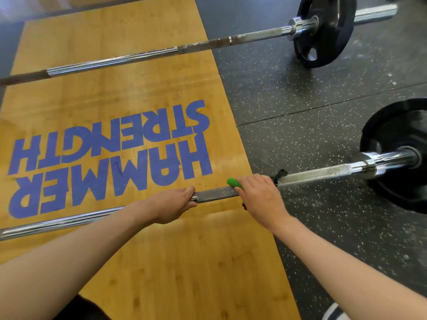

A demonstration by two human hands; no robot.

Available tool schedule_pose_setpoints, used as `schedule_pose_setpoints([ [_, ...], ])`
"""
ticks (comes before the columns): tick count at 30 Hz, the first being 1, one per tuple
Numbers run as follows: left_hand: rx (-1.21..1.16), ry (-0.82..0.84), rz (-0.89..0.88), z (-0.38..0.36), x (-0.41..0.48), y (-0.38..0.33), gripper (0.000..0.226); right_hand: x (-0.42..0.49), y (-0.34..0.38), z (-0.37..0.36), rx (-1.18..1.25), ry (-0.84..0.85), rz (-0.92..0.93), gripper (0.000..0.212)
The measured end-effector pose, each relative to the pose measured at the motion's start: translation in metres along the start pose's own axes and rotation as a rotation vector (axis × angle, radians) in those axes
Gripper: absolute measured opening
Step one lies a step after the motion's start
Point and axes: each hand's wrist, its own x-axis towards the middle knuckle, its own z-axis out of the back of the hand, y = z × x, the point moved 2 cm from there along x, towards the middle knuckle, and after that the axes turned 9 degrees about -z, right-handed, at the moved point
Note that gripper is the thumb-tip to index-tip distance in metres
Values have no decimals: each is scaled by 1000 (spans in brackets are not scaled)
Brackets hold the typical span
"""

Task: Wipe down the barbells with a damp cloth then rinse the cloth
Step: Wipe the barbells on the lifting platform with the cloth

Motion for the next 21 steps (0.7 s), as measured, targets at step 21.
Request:
schedule_pose_setpoints([
  [21, -11, -70, 71, -6, -7, 9, 35, -3, 29, -6, 3, -11, 72, 29],
])
